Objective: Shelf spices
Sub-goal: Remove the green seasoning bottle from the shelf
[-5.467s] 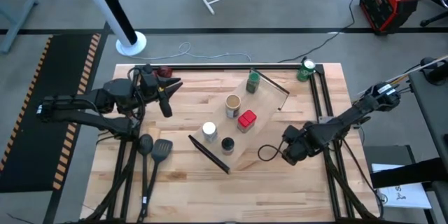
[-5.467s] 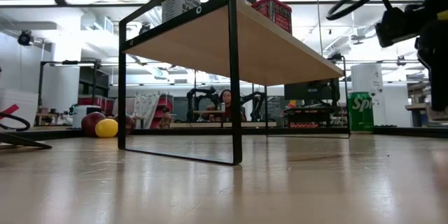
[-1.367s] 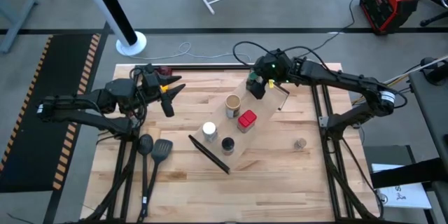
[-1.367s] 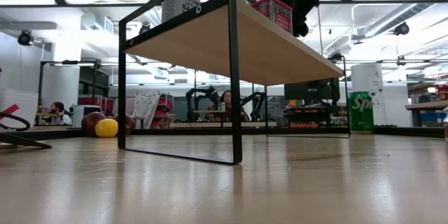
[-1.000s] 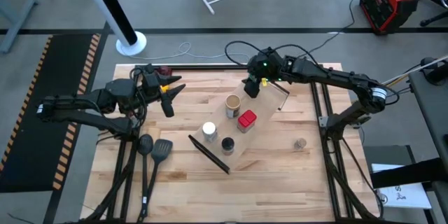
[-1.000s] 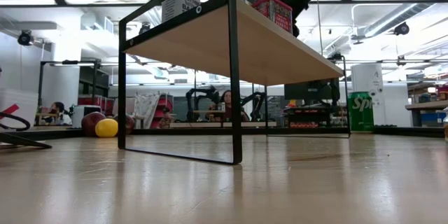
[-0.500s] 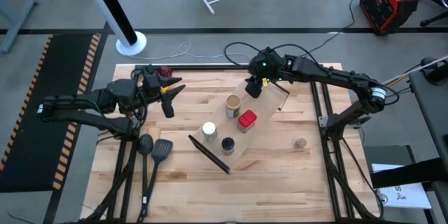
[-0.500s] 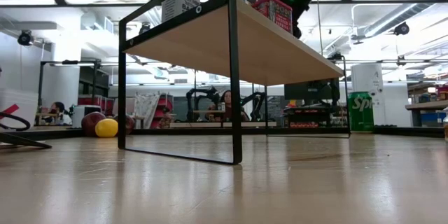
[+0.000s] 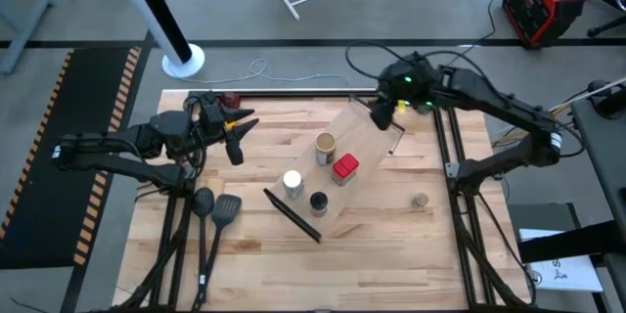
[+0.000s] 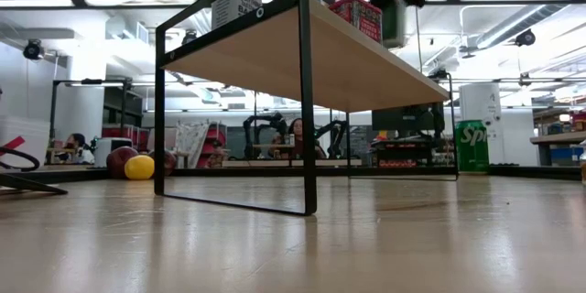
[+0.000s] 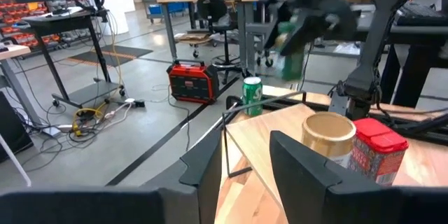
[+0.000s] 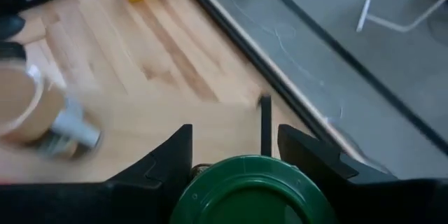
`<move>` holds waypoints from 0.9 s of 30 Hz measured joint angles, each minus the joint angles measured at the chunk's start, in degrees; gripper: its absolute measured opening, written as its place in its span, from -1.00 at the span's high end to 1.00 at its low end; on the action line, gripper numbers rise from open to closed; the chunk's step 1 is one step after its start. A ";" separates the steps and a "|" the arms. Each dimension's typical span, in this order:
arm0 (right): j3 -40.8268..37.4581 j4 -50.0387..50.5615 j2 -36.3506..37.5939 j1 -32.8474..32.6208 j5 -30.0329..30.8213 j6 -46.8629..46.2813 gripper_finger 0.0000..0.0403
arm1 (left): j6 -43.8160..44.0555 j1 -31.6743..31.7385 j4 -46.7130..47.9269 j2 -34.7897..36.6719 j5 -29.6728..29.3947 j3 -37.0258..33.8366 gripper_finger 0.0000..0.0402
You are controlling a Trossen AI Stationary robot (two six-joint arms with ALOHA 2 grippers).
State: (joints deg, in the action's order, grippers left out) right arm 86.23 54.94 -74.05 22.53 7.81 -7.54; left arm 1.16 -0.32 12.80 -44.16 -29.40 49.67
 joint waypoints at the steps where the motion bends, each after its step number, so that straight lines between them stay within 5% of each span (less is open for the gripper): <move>1: -0.21 1.96 1.13 -0.54 0.17 -1.34 0.15 | 0.07 0.02 0.26 0.00 0.02 0.00 0.44; 7: -5.07 12.41 8.07 -8.12 6.06 -12.42 0.15 | 1.17 0.00 0.91 0.00 0.10 0.00 0.42; 17: -22.75 13.86 18.98 -28.40 16.74 -39.25 0.15 | 1.93 0.00 0.94 0.00 0.09 0.00 0.49; 27: -39.68 13.77 19.30 -41.29 22.90 -60.16 0.15 | 1.93 0.00 0.94 0.00 0.05 0.00 0.50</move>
State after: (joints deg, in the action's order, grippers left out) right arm 46.55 68.71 -54.75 -18.76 30.70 -67.70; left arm 3.09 -0.32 13.75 -44.16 -29.34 49.67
